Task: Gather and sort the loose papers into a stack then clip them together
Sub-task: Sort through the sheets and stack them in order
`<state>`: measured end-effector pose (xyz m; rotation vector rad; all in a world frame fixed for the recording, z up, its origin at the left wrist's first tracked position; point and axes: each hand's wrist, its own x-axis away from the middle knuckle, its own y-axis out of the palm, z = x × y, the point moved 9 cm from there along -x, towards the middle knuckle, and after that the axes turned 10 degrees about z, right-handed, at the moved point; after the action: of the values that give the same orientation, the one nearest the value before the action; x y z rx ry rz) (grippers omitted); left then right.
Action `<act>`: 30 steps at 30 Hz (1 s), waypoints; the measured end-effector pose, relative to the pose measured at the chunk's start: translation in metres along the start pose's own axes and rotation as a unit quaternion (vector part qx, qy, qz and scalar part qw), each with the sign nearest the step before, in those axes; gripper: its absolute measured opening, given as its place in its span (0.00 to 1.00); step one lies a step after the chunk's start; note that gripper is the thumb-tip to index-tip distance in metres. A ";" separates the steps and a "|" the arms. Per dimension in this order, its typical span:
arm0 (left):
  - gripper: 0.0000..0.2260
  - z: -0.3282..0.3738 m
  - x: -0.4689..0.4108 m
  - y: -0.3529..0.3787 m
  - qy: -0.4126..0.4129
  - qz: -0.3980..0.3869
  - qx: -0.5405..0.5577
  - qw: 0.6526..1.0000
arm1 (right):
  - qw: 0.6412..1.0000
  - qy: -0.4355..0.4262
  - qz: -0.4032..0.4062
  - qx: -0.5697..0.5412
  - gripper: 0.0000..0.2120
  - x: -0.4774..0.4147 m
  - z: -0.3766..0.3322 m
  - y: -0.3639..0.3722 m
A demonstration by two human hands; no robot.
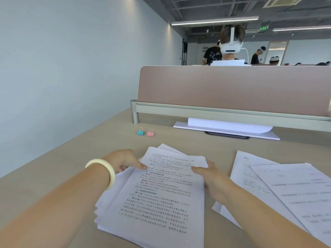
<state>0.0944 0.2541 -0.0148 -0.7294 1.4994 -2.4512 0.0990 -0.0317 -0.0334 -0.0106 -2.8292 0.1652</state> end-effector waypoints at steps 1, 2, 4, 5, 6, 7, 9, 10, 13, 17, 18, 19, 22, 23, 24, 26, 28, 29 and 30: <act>0.24 0.003 0.006 0.003 -0.013 -0.024 0.031 0.999 | 1.000 0.002 0.003 -0.025 0.32 0.002 0.002 0.003; 0.18 0.003 0.012 0.006 -0.027 -0.052 0.064 0.996 | 0.999 0.007 0.008 -0.051 0.32 0.004 0.004 0.006; 0.12 0.001 0.029 0.012 -0.061 -0.105 0.111 0.986 | 0.996 0.017 0.014 -0.085 0.32 0.010 0.000 0.009; 0.13 -0.003 0.033 0.013 -0.067 -0.109 0.113 0.985 | 0.996 0.016 0.018 -0.090 0.33 0.011 -0.001 0.008; 0.16 -0.010 0.035 0.012 -0.066 -0.097 0.101 0.988 | 0.996 0.012 0.012 -0.086 0.32 0.010 -0.002 0.008; 0.18 -0.016 0.036 0.010 -0.061 -0.077 0.097 0.990 | 0.997 0.003 0.010 -0.072 0.30 0.013 -0.005 0.008; 0.20 -0.025 0.038 0.006 -0.047 -0.061 0.159 0.984 | 1.000 -0.027 -0.005 -0.006 0.21 0.013 -0.007 0.007; 0.20 -0.028 0.039 0.005 -0.045 -0.062 0.209 0.975 | 0.999 -0.041 -0.015 0.025 0.22 0.013 -0.008 0.006; 0.21 -0.030 0.051 0.006 -0.037 -0.084 0.285 0.954 | 0.996 -0.055 -0.041 0.048 0.24 0.017 -0.010 0.003; 0.21 -0.029 0.062 0.017 -0.028 -0.103 0.310 0.945 | 0.997 -0.013 -0.074 0.008 0.29 0.019 0.002 0.010; 0.19 -0.027 0.066 0.021 -0.024 -0.113 0.310 0.944 | 0.997 -0.015 -0.070 0.003 0.31 0.014 0.006 0.012; 0.16 -0.025 0.069 0.026 -0.020 -0.122 0.315 0.941 | 0.997 -0.019 -0.068 -0.010 0.32 0.014 0.006 0.013; 0.15 -0.018 0.079 0.035 0.008 -0.136 0.329 0.935 | 0.997 -0.011 -0.068 -0.042 0.32 0.019 0.007 0.022; 0.16 -0.016 0.083 0.036 0.019 -0.126 0.324 0.937 | 0.996 -0.004 -0.069 -0.049 0.32 0.020 0.008 0.024; 0.17 -0.016 0.084 0.033 0.032 -0.103 0.320 0.941 | 0.996 0.003 -0.074 -0.059 0.32 0.021 0.009 0.026; 0.21 -0.015 0.087 0.025 0.076 -0.060 0.320 0.942 | 0.993 0.013 -0.098 -0.067 0.34 0.028 0.010 0.030; 0.24 -0.014 0.091 0.016 0.127 -0.030 0.350 0.928 | 0.993 -0.008 -0.103 -0.063 0.33 0.030 0.005 0.026; 0.25 -0.015 0.093 0.010 0.144 -0.013 0.378 0.914 | 0.994 -0.032 -0.091 -0.054 0.33 0.035 -0.003 0.021; 0.25 -0.013 0.097 0.002 0.157 0.006 0.410 0.898 | 0.994 -0.049 -0.080 -0.051 0.39 0.037 -0.008 0.015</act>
<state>0.0038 0.2253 0.0087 -0.1518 0.3840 -2.9004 0.0663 -0.0148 -0.0162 0.2080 -2.9160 -0.0142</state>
